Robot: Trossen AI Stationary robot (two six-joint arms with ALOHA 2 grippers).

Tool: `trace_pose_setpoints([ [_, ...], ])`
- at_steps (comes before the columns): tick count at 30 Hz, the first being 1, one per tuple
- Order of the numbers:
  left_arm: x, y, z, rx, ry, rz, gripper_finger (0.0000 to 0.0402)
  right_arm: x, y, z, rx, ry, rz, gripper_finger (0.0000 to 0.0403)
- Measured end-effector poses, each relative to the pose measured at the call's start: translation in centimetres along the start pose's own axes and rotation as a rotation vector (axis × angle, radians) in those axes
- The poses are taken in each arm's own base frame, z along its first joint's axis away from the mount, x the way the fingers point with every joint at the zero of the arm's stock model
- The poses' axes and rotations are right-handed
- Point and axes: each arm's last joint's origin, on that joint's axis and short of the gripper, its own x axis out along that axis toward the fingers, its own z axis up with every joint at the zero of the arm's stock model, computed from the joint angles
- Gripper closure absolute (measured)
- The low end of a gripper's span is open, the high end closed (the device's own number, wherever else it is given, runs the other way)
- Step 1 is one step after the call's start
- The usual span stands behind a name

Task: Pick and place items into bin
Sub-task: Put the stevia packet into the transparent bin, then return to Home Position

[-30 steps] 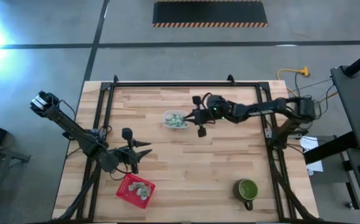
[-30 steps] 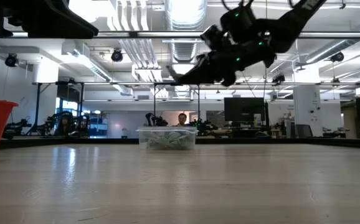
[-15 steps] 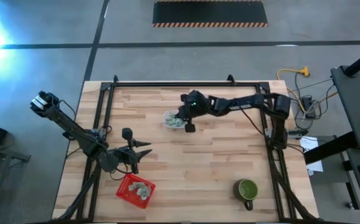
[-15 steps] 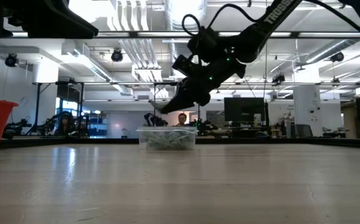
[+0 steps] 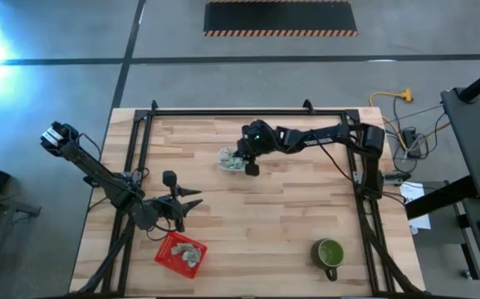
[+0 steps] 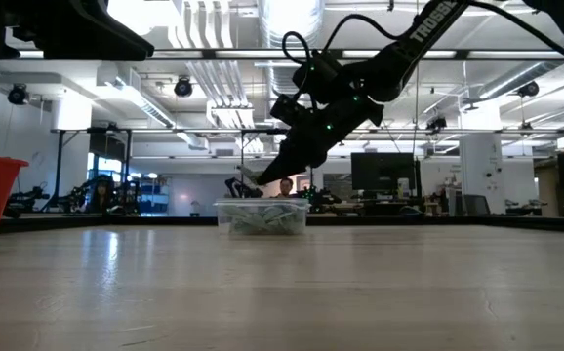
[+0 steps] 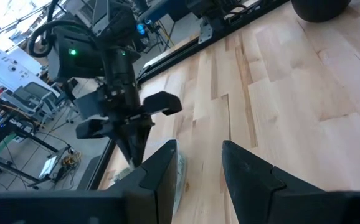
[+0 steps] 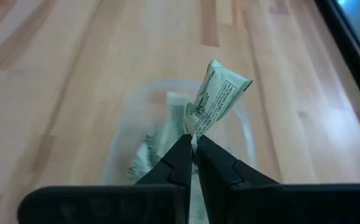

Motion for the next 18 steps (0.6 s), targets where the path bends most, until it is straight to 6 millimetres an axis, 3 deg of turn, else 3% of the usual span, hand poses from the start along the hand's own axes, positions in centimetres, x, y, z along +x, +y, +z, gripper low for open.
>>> trace_pose_setpoints([
  [12, 0.0, 0.0, 0.0, -0.004, 0.0, 0.0, 0.0291, -0.1, -0.2, -0.4, -0.037, 0.012, -0.001, 0.0275],
  [18, 0.0, 0.0, 0.0, -0.01, -0.001, -0.001, 0.0291, -1.9, -0.2, 1.8, 0.018, -0.056, -0.019, 0.0247],
])
